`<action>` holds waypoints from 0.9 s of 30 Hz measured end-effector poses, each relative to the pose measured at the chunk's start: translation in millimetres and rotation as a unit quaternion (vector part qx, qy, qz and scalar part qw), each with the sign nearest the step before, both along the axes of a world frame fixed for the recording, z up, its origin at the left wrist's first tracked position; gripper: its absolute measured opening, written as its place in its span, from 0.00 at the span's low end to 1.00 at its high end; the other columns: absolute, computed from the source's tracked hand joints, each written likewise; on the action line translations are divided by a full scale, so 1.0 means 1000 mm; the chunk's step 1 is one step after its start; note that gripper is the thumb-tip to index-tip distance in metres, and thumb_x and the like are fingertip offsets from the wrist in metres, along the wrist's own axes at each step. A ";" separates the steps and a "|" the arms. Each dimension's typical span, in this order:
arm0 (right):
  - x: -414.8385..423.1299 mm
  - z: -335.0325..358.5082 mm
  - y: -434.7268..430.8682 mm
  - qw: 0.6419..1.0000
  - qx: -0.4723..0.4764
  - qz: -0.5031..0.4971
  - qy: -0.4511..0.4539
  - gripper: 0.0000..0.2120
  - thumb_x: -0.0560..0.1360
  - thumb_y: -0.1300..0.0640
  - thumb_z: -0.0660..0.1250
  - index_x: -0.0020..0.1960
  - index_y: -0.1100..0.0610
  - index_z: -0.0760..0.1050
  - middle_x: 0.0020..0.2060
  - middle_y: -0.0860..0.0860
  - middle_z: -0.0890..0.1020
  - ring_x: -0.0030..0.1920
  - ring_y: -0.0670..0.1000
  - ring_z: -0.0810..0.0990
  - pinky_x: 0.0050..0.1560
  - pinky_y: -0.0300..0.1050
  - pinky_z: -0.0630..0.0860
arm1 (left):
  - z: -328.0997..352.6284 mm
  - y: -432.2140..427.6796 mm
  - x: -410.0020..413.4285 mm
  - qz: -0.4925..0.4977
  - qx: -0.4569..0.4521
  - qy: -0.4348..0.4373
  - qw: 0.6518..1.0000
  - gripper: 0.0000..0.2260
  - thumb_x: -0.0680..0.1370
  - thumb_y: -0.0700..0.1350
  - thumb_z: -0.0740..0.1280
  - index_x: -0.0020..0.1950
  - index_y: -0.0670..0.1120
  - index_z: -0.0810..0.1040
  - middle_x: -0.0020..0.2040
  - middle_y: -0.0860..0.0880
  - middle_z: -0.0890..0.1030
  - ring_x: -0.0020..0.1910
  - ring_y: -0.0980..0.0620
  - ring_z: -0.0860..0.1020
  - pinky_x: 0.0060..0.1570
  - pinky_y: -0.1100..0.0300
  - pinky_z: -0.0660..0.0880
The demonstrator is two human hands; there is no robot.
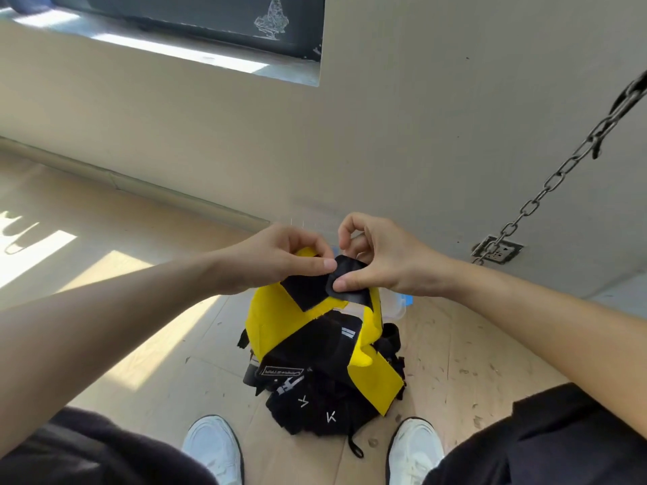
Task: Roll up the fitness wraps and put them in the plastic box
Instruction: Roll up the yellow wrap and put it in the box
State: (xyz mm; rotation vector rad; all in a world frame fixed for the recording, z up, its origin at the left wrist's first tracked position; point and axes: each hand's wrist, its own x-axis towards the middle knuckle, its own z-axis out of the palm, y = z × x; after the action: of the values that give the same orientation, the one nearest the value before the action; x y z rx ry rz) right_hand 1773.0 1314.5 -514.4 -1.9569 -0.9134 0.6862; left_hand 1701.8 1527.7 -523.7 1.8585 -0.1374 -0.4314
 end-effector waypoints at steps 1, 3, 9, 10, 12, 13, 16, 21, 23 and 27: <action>-0.001 0.000 0.000 1.000 0.002 0.000 0.002 0.21 0.69 0.63 0.80 0.51 0.58 0.69 0.31 0.48 0.82 0.33 0.47 0.79 0.37 0.36 0.73 | -0.001 0.000 0.000 0.004 0.001 -0.003 1.000 0.11 0.77 0.53 0.74 0.48 0.45 0.83 0.47 0.37 0.84 0.46 0.46 0.82 0.51 0.48 0.76; -0.002 0.002 0.000 1.000 0.005 0.000 0.018 0.21 0.70 0.62 0.79 0.53 0.59 0.70 0.34 0.51 0.83 0.36 0.48 0.81 0.39 0.37 0.75 | -0.002 0.000 0.001 0.000 -0.003 -0.005 1.000 0.10 0.76 0.52 0.72 0.47 0.46 0.83 0.44 0.43 0.84 0.45 0.48 0.82 0.49 0.52 0.78; 0.014 0.008 -0.020 0.987 -0.122 0.086 0.053 0.11 0.76 0.53 0.74 0.53 0.59 0.80 0.46 0.64 0.83 0.43 0.52 0.81 0.49 0.49 0.77 | -0.002 0.010 0.001 -0.024 0.007 -0.016 1.000 0.08 0.79 0.51 0.70 0.48 0.46 0.80 0.44 0.44 0.80 0.43 0.48 0.78 0.47 0.53 0.75; 0.016 0.009 -0.024 0.987 -0.117 0.088 0.060 0.10 0.77 0.54 0.72 0.53 0.60 0.81 0.47 0.60 0.85 0.45 0.51 0.83 0.50 0.46 0.78 | -0.002 0.013 0.002 -0.029 0.011 -0.011 0.999 0.08 0.79 0.50 0.70 0.48 0.46 0.80 0.44 0.44 0.80 0.44 0.49 0.78 0.47 0.53 0.75; 0.019 0.011 -0.028 0.990 -0.086 0.068 0.083 0.09 0.79 0.56 0.69 0.55 0.60 0.82 0.48 0.55 0.86 0.47 0.48 0.84 0.50 0.41 0.79 | -0.001 0.018 0.003 -0.043 0.015 0.010 0.999 0.05 0.82 0.45 0.69 0.51 0.44 0.79 0.47 0.47 0.82 0.46 0.50 0.81 0.49 0.55 0.78; 0.022 0.013 -0.029 0.992 -0.074 0.057 0.089 0.10 0.79 0.56 0.69 0.56 0.59 0.83 0.49 0.53 0.86 0.48 0.48 0.84 0.50 0.39 0.79 | -0.001 0.020 0.003 -0.050 0.011 0.025 0.998 0.03 0.82 0.41 0.67 0.54 0.43 0.79 0.49 0.48 0.84 0.48 0.50 0.82 0.49 0.57 0.79; 0.029 0.018 -0.033 0.993 -0.063 0.050 0.085 0.11 0.77 0.56 0.69 0.56 0.60 0.83 0.49 0.53 0.86 0.49 0.49 0.84 0.50 0.38 0.78 | 0.001 0.021 0.007 -0.060 0.003 0.048 0.997 0.10 0.83 0.36 0.65 0.63 0.44 0.76 0.57 0.48 0.84 0.54 0.50 0.84 0.51 0.59 0.79; 0.034 0.038 -0.046 0.996 -0.019 0.052 0.075 0.11 0.74 0.57 0.69 0.52 0.61 0.84 0.46 0.54 0.87 0.47 0.49 0.84 0.49 0.41 0.80 | -0.010 0.028 0.009 -0.028 0.064 0.057 0.996 0.12 0.82 0.34 0.65 0.63 0.47 0.77 0.61 0.46 0.82 0.58 0.45 0.83 0.55 0.51 0.82; 0.038 0.044 -0.052 0.997 0.005 0.024 0.070 0.10 0.73 0.56 0.69 0.51 0.60 0.84 0.45 0.52 0.87 0.46 0.48 0.84 0.49 0.40 0.80 | -0.015 0.037 0.006 -0.032 0.091 0.074 0.993 0.15 0.82 0.34 0.66 0.65 0.49 0.76 0.64 0.47 0.80 0.63 0.46 0.80 0.60 0.52 0.80; 0.034 0.033 -0.051 0.997 -0.061 0.040 0.037 0.12 0.76 0.52 0.68 0.53 0.57 0.84 0.46 0.52 0.86 0.47 0.48 0.83 0.50 0.42 0.80 | -0.020 0.037 0.005 -0.041 0.069 0.091 0.993 0.19 0.82 0.36 0.66 0.69 0.55 0.74 0.67 0.51 0.76 0.67 0.51 0.74 0.63 0.54 0.74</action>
State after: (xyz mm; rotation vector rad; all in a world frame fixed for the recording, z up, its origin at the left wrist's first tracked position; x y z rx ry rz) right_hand 1807.4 1263.6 -481.6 -1.9967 -0.9259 0.8735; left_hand 1706.6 1565.0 -543.5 1.9426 -0.0617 -0.6781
